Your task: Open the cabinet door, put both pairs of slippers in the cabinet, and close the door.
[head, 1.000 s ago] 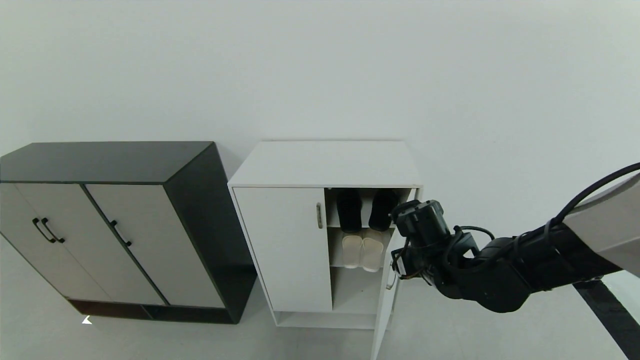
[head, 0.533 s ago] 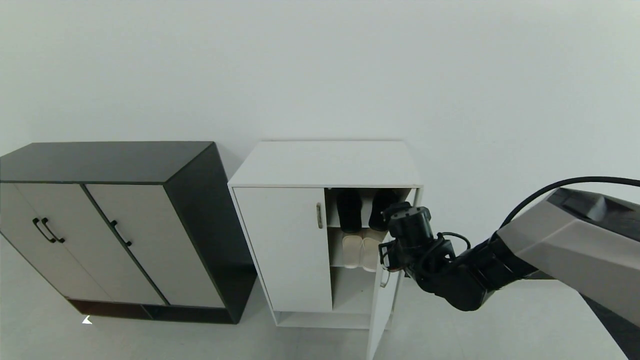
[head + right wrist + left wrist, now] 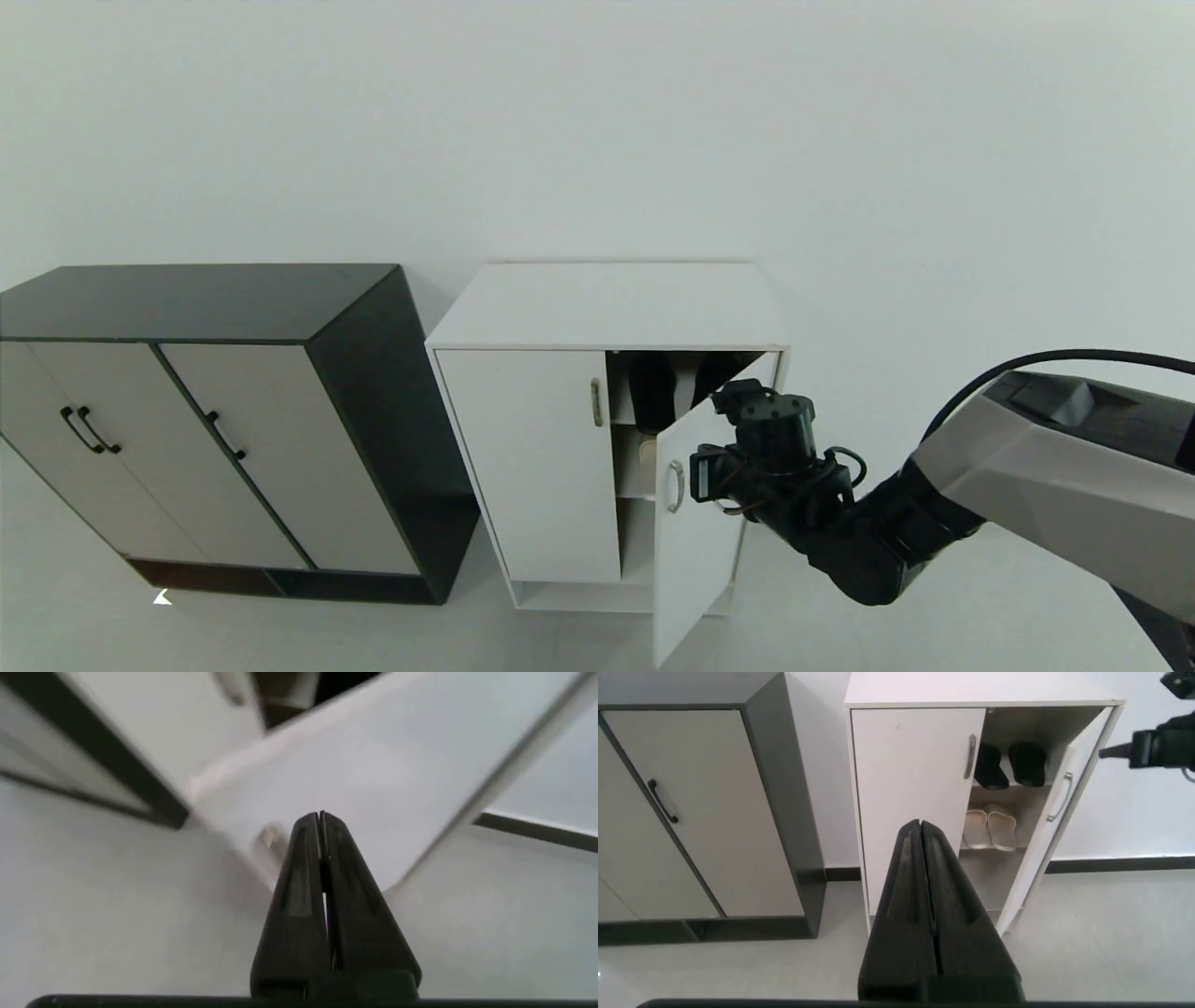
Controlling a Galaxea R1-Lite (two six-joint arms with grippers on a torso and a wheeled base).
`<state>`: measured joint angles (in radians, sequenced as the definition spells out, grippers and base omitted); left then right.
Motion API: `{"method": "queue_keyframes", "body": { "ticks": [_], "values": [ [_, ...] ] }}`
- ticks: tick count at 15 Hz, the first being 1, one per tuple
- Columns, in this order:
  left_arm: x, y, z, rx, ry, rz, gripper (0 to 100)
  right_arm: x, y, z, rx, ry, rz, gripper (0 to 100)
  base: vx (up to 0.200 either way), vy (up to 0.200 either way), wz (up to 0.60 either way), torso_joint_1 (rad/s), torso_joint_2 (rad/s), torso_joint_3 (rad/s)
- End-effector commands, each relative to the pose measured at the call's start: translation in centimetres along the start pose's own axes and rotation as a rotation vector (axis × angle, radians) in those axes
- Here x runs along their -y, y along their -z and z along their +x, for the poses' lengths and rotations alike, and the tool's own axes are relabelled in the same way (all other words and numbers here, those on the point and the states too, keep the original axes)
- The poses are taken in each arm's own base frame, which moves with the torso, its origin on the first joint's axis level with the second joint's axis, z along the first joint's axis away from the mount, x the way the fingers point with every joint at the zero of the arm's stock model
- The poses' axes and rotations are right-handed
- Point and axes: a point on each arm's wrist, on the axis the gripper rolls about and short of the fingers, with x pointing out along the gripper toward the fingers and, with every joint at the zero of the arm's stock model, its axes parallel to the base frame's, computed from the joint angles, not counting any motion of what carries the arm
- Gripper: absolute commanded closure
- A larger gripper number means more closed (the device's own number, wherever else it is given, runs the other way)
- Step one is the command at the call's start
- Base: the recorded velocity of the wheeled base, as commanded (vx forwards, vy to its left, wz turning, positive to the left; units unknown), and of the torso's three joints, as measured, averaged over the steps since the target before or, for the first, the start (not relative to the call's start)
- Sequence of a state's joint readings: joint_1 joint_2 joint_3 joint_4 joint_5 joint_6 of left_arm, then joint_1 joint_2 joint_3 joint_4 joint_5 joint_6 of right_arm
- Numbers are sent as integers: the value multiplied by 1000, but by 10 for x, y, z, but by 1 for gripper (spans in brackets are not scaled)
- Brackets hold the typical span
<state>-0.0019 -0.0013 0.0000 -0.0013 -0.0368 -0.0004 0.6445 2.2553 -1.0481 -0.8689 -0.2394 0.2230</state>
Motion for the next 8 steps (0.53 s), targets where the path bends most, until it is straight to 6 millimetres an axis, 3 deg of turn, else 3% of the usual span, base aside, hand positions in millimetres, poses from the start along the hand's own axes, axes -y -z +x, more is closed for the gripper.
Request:
{"method": "queue_keyframes", "body": {
  "ticks": [1,3,8],
  "values": [
    [0,0,0,-1,0,0,100,9,-3,-22,-8,-81,8,100,0,0,0,0,0,0],
    [0,0,0,-3,0,0,100,14,1,-43,-29,-213,5,100,0,0,0,0,0,0],
    [0,0,0,-3,0,0,100,18,14,-50,-71,-279,-4,100,200,0,0,-2,3,3]
  ]
}}
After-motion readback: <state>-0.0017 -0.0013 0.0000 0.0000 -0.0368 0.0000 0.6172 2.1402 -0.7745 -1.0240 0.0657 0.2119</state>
